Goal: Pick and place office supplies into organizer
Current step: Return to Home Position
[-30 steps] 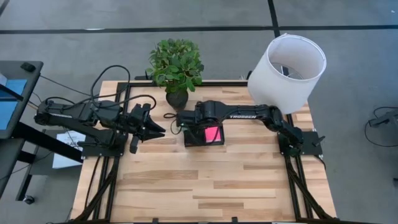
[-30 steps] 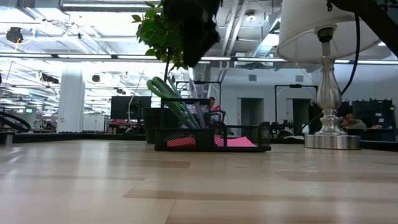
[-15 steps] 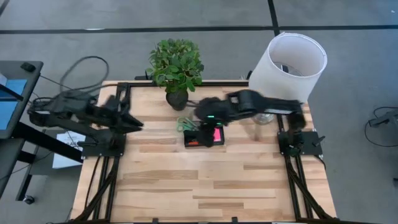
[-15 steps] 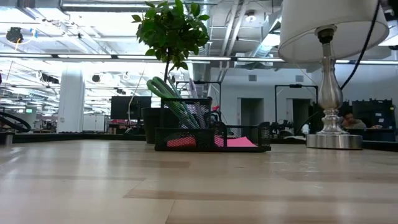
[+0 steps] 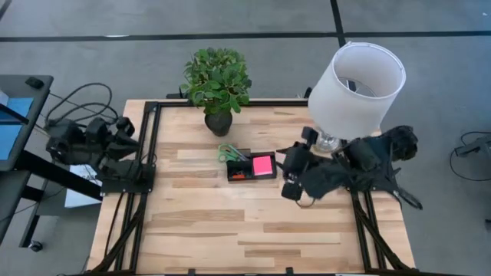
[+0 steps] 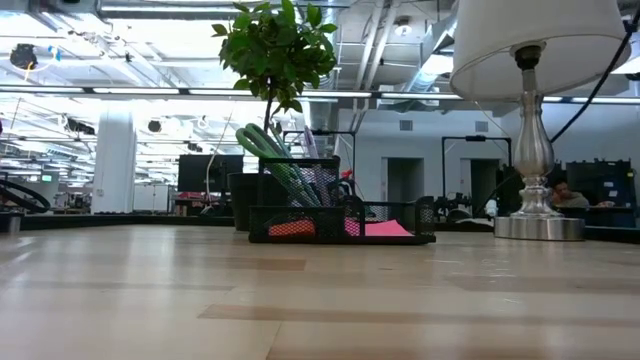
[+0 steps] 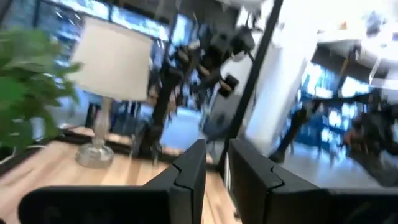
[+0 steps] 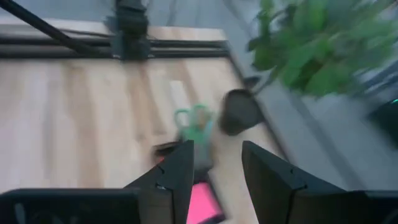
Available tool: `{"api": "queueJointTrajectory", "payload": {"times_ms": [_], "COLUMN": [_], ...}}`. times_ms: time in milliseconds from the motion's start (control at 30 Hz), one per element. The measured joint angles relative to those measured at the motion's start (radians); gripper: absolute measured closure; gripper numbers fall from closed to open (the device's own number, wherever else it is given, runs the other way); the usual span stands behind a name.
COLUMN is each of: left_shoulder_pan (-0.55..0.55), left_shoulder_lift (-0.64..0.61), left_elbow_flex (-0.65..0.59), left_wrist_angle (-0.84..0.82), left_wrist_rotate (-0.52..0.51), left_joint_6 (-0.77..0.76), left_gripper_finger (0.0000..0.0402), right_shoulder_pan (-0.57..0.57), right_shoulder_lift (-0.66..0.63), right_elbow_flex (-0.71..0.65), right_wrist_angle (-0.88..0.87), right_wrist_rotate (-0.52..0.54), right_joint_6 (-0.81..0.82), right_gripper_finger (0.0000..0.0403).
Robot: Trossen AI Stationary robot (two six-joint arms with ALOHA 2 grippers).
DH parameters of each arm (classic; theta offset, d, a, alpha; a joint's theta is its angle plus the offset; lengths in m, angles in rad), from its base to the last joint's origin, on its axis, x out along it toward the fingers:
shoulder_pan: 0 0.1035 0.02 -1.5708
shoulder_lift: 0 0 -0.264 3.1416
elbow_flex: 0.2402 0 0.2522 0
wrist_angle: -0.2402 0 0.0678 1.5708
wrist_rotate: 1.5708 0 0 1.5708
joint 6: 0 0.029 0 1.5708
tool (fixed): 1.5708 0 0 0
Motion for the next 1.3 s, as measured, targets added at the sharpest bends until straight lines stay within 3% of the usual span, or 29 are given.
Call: {"api": "queueJointTrajectory", "payload": {"times_ms": [100,233,333,500,600,733,833,1033,1167,1300], "left_shoulder_pan": [0.0,0.008,0.008,0.011,0.011,0.011,0.011,0.011,0.011,0.011], "left_shoulder_lift": [-0.096,-0.056,-0.021,-0.032,-0.029,-0.03,-0.03,-0.03,-0.03,-0.03], "left_elbow_flex": [-0.072,-0.076,-0.103,-0.141,-0.145,-0.143,-0.145,-0.145,-0.145,-0.145], "left_wrist_angle": [0.005,-0.052,-0.051,0.037,0.018,-0.105,-0.199,-0.18,-0.181,-0.181], "left_wrist_rotate": [-0.053,-0.12,-0.173,-0.228,-0.24,-0.244,-0.244,-0.251,-0.252,-0.253], "left_joint_6": [-0.057,-0.071,-0.026,0.026,0.046,0.109,0.119,0.119,0.118,0.118], "left_gripper_finger": [0.034,0.034,0.034,0.034,0.034,0.034,0.034,0.034,0.034,0.034], "right_shoulder_pan": [-0.013,0.004,0.042,0.131,0.175,0.238,0.275,0.336,0.355,0.344], "right_shoulder_lift": [-0.049,-0.099,-0.137,-0.233,-0.323,-0.481,-0.626,-0.893,-0.998,-1.062], "right_elbow_flex": [-0.053,-0.069,-0.07,-0.073,-0.141,-0.332,-0.535,-0.996,-1.252,-1.383], "right_wrist_angle": [0.114,0.176,0.114,-0.064,-0.071,0.003,0.157,0.681,1.004,0.949], "right_wrist_rotate": [-0.165,-0.368,-0.352,-0.164,-0.128,-0.131,-0.146,-0.265,-0.341,-0.283], "right_joint_6": [0.027,-0.047,-0.059,-0.036,-0.023,-0.004,0.002,-0.002,-0.094,-0.159], "right_gripper_finger": [0.0275,0.0275,0.0275,0.0275,0.0275,0.0275,0.0275,0.0275,0.0275,0.0275]}}
